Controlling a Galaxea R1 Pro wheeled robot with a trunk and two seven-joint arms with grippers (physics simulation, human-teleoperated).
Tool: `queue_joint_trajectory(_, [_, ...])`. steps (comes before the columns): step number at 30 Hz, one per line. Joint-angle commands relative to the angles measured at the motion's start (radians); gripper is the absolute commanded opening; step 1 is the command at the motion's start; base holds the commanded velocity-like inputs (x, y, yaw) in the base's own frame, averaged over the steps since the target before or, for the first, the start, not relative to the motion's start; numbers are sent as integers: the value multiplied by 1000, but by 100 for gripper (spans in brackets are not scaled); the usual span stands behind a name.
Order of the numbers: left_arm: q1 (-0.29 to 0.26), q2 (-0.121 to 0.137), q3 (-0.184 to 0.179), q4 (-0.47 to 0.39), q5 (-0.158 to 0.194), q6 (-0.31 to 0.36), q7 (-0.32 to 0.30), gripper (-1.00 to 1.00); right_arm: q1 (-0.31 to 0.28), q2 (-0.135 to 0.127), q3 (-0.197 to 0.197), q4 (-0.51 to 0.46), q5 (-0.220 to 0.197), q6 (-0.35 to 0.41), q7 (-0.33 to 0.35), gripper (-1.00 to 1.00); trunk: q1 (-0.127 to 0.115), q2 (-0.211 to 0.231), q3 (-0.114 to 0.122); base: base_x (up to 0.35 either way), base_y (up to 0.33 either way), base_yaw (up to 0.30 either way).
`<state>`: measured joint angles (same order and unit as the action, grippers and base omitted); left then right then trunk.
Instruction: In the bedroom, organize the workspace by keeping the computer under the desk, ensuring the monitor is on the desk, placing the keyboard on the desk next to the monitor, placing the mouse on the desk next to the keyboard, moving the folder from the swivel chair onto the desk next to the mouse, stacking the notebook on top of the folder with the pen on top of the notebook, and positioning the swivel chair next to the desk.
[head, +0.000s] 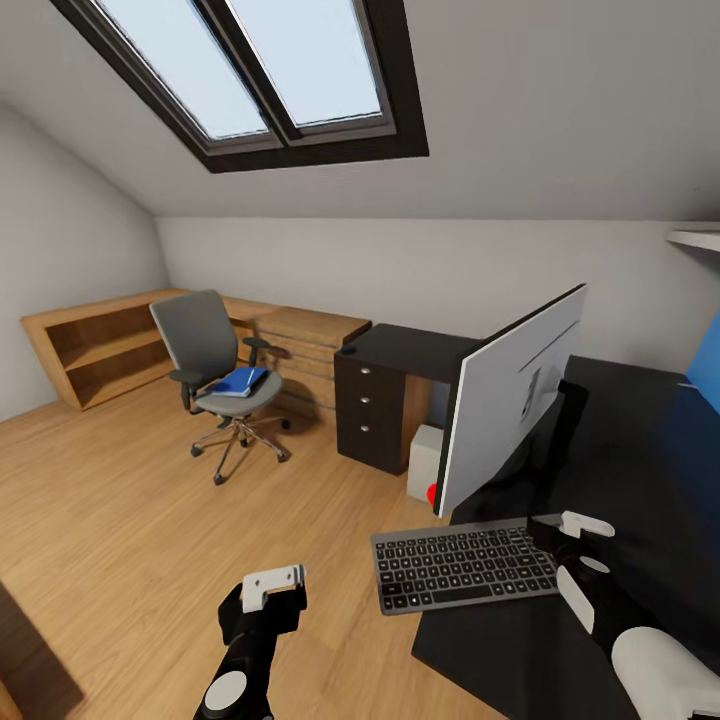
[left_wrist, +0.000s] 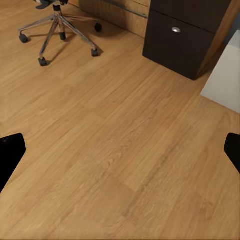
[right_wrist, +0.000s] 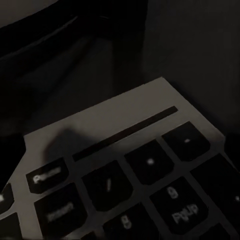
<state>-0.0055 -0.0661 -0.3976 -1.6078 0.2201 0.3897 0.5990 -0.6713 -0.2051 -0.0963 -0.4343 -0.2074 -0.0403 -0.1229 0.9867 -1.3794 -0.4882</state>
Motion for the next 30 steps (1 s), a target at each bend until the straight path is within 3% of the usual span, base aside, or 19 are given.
queue_joint_trajectory(1, [-1, 0, -1, -1, 7, 3, 8, 100, -1, 0, 2, 1, -10, -4, -1, 100, 4, -8, -4, 0, 0, 0])
queue_joint_trajectory(8, [-1, 0, -1, -1, 7, 3, 10, 100, -1, 0, 0, 6, -11, 3, -5, 100, 31, -57, -26, 0, 0, 0])
queue_joint_trajectory(22, [-1, 5, 2, 3, 8, 4, 10, 100, -1, 0, 3, 6, -9, 5, -8, 100, 31, -57, -26, -3, 0, 0])
queue_joint_trajectory(30, [-1, 6, 3, 7, 7, 4, 10, 100, -1, 0, 3, 6, -9, 5, -9, 100, 31, -57, -26, -158, 0, 0])
